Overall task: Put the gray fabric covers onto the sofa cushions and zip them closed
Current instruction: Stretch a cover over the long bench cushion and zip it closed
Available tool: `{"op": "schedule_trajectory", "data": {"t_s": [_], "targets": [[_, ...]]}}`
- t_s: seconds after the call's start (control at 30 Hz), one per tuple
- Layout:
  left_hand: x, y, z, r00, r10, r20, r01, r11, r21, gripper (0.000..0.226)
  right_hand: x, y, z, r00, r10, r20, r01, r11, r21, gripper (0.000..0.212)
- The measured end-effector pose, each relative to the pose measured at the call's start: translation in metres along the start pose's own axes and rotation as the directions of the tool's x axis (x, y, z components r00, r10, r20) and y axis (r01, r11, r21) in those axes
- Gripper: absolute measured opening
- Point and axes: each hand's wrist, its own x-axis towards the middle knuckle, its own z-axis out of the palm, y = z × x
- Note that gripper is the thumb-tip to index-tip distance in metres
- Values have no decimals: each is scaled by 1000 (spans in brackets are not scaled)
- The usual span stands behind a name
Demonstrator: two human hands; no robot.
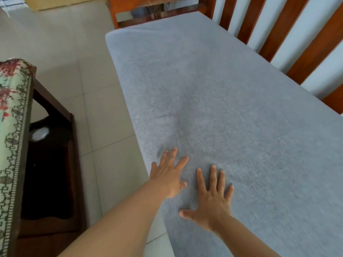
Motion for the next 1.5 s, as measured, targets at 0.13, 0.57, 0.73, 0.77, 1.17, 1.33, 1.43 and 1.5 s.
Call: {"op": "schedule_trajectory", "data": {"t_s": [0.13, 0.57, 0.73, 0.77, 1.17, 1.33, 1.43, 1.5], "targets": [[33, -31, -26, 998, -61, 11, 62, 997, -41, 83, 33, -22, -21, 998, 61, 22, -61, 998, 8, 129], [134, -133, -123, 983, 156, 96, -166, 980, 109, 80, 156, -123, -100, 985, 171, 34, -174, 979, 109, 135], [161, -125, -142, 958, 237, 159, -264, 949, 174, 88, 160, -98, -114, 939, 340, 49, -342, 909, 240, 136], [165, -125, -146, 950, 257, 179, -290, 937, 195, 89, 162, -96, -114, 938, 340, 67, -346, 906, 243, 138], [181, -123, -150, 919, 257, 300, -349, 884, 310, 93, 170, -102, -123, 925, 352, 145, -380, 875, 299, 142], [182, -125, -148, 902, 327, 280, -412, 846, 339, 95, 173, -113, -129, 880, 454, 142, -473, 800, 370, 141], [184, -141, -156, 841, 432, 325, -529, 783, 327, 104, 169, -140, -123, 846, 509, 158, -522, 735, 433, 133], [190, -158, -163, 771, 532, 350, -634, 695, 340, 116, 164, -166, -109, 821, 557, 127, -547, 703, 454, 132]]}}
